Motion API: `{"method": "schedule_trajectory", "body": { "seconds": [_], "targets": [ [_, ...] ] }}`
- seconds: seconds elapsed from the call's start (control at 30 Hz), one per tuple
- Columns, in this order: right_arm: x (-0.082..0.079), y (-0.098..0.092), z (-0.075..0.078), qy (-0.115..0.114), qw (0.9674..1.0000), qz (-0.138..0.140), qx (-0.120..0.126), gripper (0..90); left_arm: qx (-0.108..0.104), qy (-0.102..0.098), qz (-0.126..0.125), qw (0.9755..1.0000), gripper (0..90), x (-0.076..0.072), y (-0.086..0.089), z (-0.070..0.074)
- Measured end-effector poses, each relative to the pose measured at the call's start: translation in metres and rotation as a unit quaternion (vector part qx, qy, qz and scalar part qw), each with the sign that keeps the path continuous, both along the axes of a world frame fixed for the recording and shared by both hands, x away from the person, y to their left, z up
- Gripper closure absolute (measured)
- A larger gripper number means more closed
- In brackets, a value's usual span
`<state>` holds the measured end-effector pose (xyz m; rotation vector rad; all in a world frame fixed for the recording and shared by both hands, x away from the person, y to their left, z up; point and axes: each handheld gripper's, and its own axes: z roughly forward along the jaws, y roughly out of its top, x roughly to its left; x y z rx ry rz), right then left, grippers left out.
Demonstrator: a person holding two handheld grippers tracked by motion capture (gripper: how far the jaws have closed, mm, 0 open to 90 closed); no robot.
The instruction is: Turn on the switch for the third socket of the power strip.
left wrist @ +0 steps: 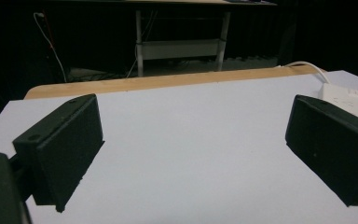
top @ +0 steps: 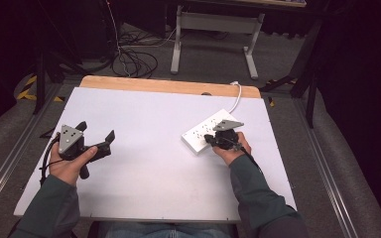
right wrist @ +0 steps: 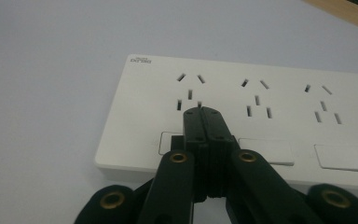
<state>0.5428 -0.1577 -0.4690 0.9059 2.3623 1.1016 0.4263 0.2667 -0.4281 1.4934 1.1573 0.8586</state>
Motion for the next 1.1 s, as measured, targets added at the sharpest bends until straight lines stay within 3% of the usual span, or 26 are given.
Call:
{"method": "schedule_trajectory", "body": {
  "seconds": [0.2, 0.23, 0.3, 0.63, 1.1],
  "targets": [
    [0.0007, -0.0017, -0.0019, 0.011, 0.9998, -0.011, 0.011, 90.0, 0.001, 0.000, 0.001, 1.0000, 4.6, -0.0004, 0.0001, 0.0000],
    [0.0010, -0.0025, -0.0027, 0.003, 0.9998, -0.016, 0.010, 90.0, 0.000, 0.000, 0.001, 1.0000, 4.6, -0.0005, 0.0002, 0.0000],
    [0.0024, -0.0050, -0.0032, 0.016, 0.9993, -0.024, 0.026, 90.0, 0.001, 0.000, 0.000, 1.0000, 4.6, -0.0005, 0.0001, 0.0000],
    [-0.0004, -0.0008, -0.0029, -0.003, 0.9999, -0.012, 0.005, 90.0, 0.000, 0.001, -0.004, 1.0000, 4.8, 0.0003, -0.0016, 0.0000],
    [-0.0016, -0.0009, -0.0023, -0.004, 0.9999, -0.014, -0.001, 90.0, 0.000, 0.000, -0.003, 1.0000, 4.8, -0.0018, -0.0014, 0.0005]
  ]
}}
